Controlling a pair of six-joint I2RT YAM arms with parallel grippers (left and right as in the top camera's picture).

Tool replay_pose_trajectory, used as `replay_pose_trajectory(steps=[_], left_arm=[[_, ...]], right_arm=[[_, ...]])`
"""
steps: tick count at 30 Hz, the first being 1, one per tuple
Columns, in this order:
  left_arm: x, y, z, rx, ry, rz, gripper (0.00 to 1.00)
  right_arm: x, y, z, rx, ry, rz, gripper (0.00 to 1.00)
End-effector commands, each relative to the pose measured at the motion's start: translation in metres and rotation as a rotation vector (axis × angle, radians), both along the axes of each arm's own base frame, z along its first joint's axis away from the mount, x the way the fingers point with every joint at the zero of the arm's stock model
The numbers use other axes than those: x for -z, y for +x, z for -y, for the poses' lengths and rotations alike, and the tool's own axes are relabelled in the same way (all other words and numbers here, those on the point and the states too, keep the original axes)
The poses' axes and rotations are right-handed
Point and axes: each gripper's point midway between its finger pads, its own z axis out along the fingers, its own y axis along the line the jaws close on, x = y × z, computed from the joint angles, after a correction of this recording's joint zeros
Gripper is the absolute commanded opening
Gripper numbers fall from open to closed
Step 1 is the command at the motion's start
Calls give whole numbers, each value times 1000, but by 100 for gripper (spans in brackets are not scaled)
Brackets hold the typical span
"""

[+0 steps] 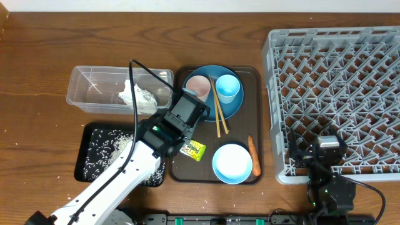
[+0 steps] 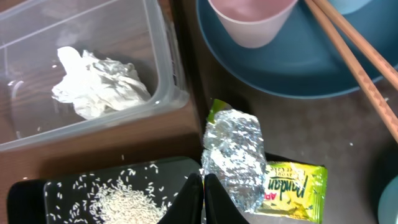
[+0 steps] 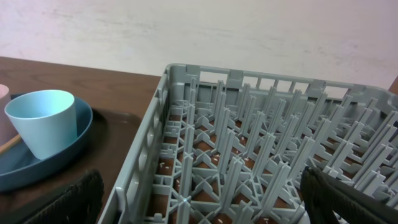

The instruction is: Sort waste into correct bins and load items into the dishwasher rack

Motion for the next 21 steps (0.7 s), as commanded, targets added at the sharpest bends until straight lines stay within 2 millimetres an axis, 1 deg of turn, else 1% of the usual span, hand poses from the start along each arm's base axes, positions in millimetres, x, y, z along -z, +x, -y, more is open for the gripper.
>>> replay_pose_trajectory(steps=[1,2,3,4,5,6,9,11,16,19,21], left_arm=[[1,-12,20,54,-104,-80,12],[4,-17,25,71,-128,-112,17],[7,-22,29,84,-146,-142,24],[10,-27,31,94,-156,-171,37],[13,-32,32,100,-161,-199,46],[16,-36,32,103,-162,-222,51],[24,-53,34,93,-187,-318,54],[29,-63,33,35,-208,-373,58],[44,-74,24,-225,-264,-427,59],[53,-76,20,-397,-301,-428,59],[59,-76,20,-468,-330,-424,59]], right_arm=[[2,0,4,21,-7,-6,99],[2,0,4,21,-7,-6,99],[2,0,4,21,-7,-6,99],[2,0,4,21,-7,-6,99],[2,0,4,21,-7,-6,99],[2,0,4,21,-7,-6,99],[2,0,4,21,-7,-6,99],[2,0,4,21,-7,-6,99],[2,0,4,21,-7,-6,99],[2,0,4,21,-7,-6,99],[2,0,4,21,-7,-6,99]])
